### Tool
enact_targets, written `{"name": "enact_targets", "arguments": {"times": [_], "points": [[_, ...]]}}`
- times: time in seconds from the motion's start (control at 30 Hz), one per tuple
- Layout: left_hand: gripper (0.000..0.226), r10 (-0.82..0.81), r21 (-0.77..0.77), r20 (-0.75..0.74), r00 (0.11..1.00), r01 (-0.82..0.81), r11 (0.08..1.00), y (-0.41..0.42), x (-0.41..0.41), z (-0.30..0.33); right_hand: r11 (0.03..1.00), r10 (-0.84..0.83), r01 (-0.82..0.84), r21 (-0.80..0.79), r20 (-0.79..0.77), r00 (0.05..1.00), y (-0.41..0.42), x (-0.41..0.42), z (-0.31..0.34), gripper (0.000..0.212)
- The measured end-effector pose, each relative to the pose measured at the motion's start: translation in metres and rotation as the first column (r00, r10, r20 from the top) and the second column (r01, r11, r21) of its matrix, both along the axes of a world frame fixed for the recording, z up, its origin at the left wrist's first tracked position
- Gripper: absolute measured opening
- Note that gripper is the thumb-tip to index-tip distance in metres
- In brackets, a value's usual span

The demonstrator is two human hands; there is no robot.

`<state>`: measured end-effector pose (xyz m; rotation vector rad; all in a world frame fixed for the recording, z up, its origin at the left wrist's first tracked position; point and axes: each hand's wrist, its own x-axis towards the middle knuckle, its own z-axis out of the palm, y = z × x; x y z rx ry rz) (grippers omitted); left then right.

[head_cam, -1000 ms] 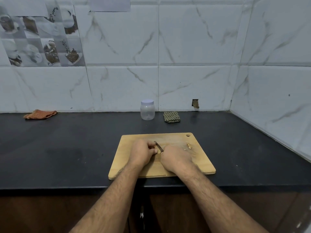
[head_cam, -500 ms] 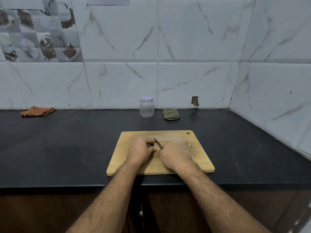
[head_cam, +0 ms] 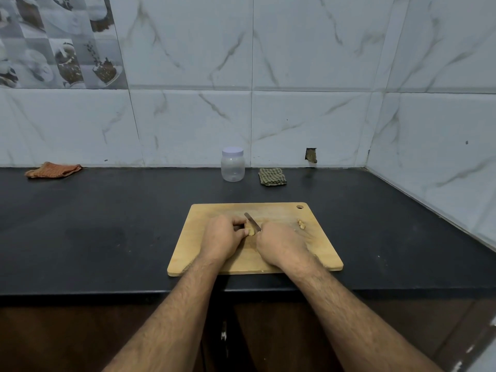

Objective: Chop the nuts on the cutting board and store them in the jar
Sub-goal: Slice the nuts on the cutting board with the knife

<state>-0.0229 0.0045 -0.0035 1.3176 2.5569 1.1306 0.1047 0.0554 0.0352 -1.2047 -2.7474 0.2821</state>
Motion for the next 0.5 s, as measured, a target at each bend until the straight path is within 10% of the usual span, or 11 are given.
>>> {"name": "enact_targets", "arguments": {"times": [0.5], "points": [[0.037, 0.022, -0.01, -0.008, 1.0, -0.022, 1.0, 0.0009, -0.0011, -0.0004, 0.999, 0.035, -0.035, -0.013, 0.002, 0.999, 0.0051, -0.0002, -0.0017, 0.023]]}}
